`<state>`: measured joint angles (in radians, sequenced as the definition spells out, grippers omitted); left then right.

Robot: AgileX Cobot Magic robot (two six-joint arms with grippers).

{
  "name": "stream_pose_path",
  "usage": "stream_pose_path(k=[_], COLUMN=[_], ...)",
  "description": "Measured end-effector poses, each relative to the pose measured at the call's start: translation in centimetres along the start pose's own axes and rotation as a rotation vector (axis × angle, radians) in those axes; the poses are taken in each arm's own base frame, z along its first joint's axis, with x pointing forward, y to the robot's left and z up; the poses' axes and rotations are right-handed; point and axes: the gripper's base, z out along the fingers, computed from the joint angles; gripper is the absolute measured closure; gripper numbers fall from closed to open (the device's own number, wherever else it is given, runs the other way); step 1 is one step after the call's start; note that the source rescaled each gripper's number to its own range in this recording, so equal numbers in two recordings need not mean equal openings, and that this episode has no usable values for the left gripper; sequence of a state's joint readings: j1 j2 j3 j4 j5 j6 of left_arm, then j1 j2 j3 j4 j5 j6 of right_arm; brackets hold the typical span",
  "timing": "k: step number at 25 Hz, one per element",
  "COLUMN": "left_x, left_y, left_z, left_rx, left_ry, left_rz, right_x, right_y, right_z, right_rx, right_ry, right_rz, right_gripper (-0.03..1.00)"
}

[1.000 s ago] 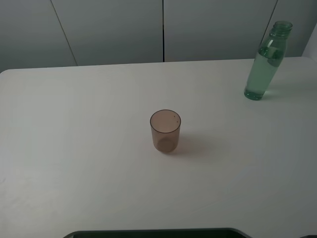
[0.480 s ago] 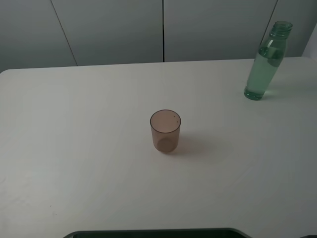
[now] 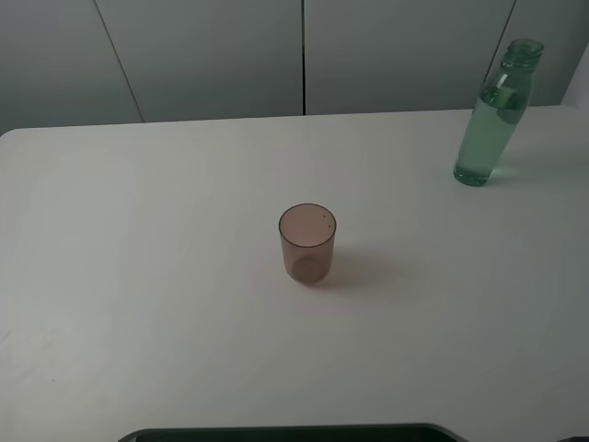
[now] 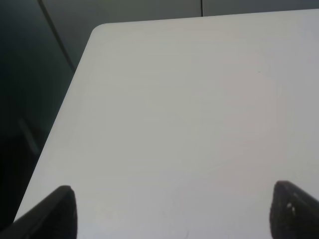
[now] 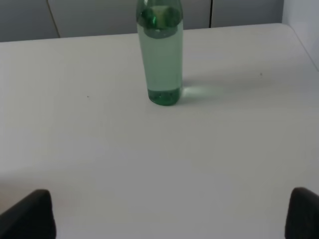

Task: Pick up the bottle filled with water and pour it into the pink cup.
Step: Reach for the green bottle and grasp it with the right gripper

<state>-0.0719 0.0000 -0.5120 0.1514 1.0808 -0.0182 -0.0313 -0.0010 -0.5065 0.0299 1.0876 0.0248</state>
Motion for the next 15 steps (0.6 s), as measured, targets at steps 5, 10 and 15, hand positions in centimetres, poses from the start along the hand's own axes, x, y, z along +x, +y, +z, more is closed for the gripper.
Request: stream_pose_path(k=[5,10,15], left_x=[0.0,0.0,0.0], left_y=[0.0,0.0,0.0], left_z=[0.0,0.0,0.0], left_rx=[0.000,0.000,0.000], left_ry=[0.000,0.000,0.000], left_rz=[0.002,0.002,0.000], right_x=[-1.0,-3.9,-7.3], right_y=[0.2,0.5,0.3], right_z=[-0.2,1.0,3.0], right_rx=[-0.018,-0.053,-0.043], right_ry=[-0.061,-0.197,-0.382], right_rz=[0.013,0.045,0.055], right_gripper=[-0.03,-0.03,-0.03])
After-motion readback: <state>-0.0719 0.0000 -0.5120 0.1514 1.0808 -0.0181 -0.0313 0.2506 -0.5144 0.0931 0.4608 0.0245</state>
